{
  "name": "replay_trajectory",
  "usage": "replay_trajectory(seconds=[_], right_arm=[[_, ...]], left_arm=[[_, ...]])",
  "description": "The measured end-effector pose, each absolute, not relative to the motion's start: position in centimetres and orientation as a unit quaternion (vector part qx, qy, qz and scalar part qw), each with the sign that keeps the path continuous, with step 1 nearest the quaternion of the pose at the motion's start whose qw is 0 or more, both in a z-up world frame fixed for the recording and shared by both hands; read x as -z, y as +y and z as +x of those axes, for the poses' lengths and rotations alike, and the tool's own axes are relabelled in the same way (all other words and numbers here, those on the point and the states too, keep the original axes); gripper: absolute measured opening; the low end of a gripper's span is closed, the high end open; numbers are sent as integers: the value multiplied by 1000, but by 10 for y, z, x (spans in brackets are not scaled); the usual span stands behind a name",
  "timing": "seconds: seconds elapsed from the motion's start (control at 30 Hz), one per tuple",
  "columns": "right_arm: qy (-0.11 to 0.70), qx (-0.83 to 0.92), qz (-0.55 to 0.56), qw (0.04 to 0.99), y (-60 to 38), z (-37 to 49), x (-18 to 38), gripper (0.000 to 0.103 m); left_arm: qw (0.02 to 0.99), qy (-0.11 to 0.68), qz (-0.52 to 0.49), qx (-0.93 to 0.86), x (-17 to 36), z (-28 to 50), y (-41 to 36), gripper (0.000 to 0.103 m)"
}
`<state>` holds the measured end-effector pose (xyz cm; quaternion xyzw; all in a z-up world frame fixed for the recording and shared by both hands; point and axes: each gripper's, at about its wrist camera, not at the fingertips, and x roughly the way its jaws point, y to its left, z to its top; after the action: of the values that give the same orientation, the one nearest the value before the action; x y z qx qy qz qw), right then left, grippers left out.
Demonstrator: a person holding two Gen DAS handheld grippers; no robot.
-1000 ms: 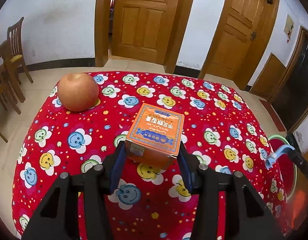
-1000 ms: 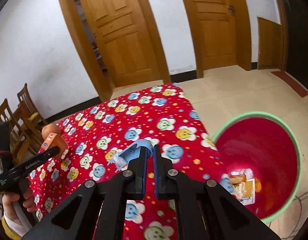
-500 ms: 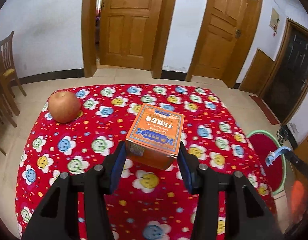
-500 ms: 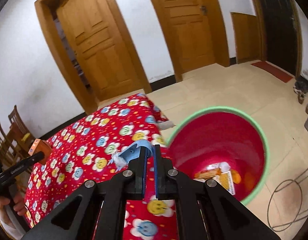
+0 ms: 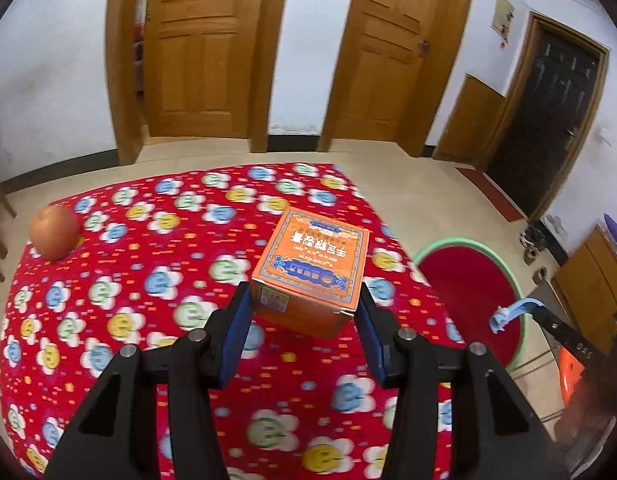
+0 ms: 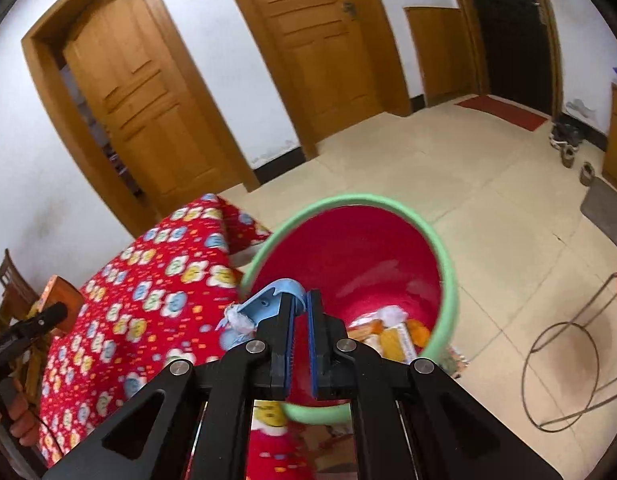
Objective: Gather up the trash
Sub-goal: 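Carry the orange box and blue plastic piece over the red bin, then open the right tool to drop the blue piece while the left tool drops the box into the bin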
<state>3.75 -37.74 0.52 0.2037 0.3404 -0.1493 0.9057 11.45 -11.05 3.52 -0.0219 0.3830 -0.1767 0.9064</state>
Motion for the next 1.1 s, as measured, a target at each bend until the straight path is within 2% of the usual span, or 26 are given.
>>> replay_trajectory(seconds=[0.67,0.93,1.1], right_arm=[[351,170,215,895,-416,20,15,10],[360,172,218,891,-422,9,17,21],[359,174,224,889,-426,0,18,25]], left_arm=[[879,410,11,242,-18,98,-205,50],[867,423,26,264,-7,93,-239,50],[858,430,44,277,3,94,-264,50]])
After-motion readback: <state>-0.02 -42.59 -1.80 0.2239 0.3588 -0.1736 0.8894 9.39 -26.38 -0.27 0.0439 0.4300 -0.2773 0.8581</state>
